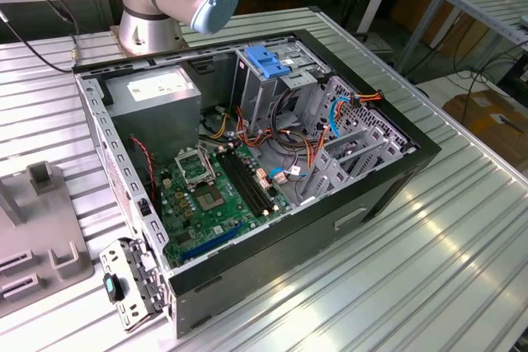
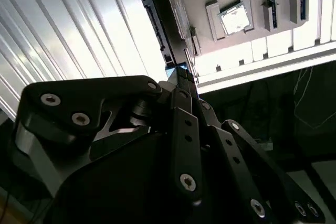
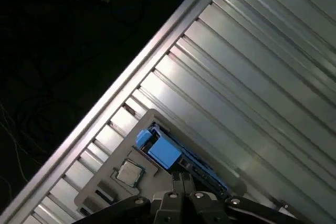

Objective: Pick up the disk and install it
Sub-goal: 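Pick up the disk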

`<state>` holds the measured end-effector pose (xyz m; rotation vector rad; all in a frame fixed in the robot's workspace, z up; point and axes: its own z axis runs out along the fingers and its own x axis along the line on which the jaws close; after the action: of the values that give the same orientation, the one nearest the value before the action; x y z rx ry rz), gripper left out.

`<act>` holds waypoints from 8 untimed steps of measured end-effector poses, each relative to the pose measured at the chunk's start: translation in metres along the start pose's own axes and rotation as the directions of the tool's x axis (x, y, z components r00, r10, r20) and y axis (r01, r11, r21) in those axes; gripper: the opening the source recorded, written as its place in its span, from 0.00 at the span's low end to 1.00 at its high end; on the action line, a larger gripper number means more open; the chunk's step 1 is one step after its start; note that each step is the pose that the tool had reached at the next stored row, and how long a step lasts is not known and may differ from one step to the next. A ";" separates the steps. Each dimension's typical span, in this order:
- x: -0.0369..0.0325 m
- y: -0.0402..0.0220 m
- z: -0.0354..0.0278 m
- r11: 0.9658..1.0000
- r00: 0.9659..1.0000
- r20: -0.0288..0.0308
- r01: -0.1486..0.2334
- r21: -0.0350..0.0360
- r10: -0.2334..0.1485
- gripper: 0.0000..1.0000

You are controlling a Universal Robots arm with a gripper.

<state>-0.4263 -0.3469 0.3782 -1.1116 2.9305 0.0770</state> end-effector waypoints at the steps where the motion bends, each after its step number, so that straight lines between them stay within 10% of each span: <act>1: 0.0000 0.0000 0.0002 0.997 0.997 -0.003 0.071 -0.002 -0.071 0.11; 8: 0.0000 0.0000 0.0007 0.978 0.978 -0.009 0.210 -0.006 -0.210 0.11</act>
<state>-0.4263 -0.3469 0.3775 -1.4178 2.8010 0.0778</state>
